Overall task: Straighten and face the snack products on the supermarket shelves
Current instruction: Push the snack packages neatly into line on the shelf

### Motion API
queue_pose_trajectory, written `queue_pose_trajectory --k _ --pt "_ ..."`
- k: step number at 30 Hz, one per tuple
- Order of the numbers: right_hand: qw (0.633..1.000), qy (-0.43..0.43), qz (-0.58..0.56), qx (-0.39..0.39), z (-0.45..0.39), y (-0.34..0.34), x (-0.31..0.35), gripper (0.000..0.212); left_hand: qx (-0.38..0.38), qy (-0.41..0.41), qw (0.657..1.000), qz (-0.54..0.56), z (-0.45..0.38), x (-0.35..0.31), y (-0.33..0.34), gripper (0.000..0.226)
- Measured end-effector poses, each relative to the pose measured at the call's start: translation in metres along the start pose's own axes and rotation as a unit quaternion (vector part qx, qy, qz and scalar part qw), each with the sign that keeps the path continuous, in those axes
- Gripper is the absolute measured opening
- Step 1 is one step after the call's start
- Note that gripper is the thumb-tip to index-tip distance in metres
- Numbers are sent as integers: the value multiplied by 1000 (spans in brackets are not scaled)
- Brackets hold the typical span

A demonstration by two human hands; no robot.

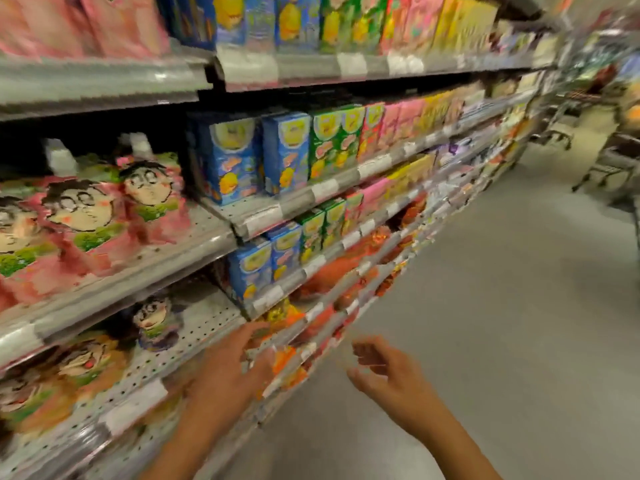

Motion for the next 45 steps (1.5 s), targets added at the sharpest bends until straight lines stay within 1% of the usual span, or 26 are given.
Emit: queue_pose_trajectory --k 2,4,7,10,14,17,19,23,25,29,32,34,36,38,41,43,45 --pt "1000 8 28 -6 9 -35 -28 40 14 -22 1000 2 -15 -13 24 25" --pt "999 21 32 -27 15 -67 -52 50 6 -38 999 4 -29 -24 47 33" --pt "997 39 23 -56 11 -107 -76 49 17 -56 998 -4 -50 -43 80 26" --pt "996 58 9 -66 -6 -135 -101 45 33 -66 997 -37 -82 -56 106 30" --pt "995 73 7 -74 -40 -162 -129 51 37 -54 994 -88 -136 -83 136 32" --pt "995 87 20 -54 -75 -181 -155 49 40 -35 993 -101 -182 -105 162 32" --pt "995 92 35 -34 -101 -194 -169 47 32 -23 993 -112 -217 -115 179 37" --pt "990 104 94 14 -157 -232 -192 58 62 -25 989 -129 -285 -132 220 44" --pt "988 105 108 15 -184 -252 -202 64 76 -17 985 -153 -311 -142 238 49" --pt "987 111 120 -8 -230 -287 -234 69 108 -6 979 -174 -357 -159 267 60" --pt "988 106 112 25 -261 -301 -251 84 98 1 979 -177 -380 -177 281 59" --pt "989 95 108 43 -287 -311 -266 88 80 11 979 -189 -396 -189 289 59" --pt "991 76 94 57 -316 -322 -286 86 68 0 981 -182 -410 -193 298 57" --pt "992 45 82 88 -346 -327 -301 75 49 -21 986 -159 -420 -199 305 54" --pt "990 -11 53 134 -390 -343 -313 65 -14 -60 990 -124 -428 -218 317 49" --pt "981 -51 42 185 -417 -355 -321 65 -48 -83 988 -123 -429 -227 330 53" --pt "972 -77 39 218 -438 -367 -331 69 -54 -100 985 -131 -425 -231 348 62"
Point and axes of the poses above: each hand's wrist, its own z-axis away from the middle knuckle, its own y-axis out of the palm, x = y × z, the point moved 6 cm from there along -z, towards the middle knuckle, and after that the axes turned 12 degrees about -y, right-handed, at the moved point
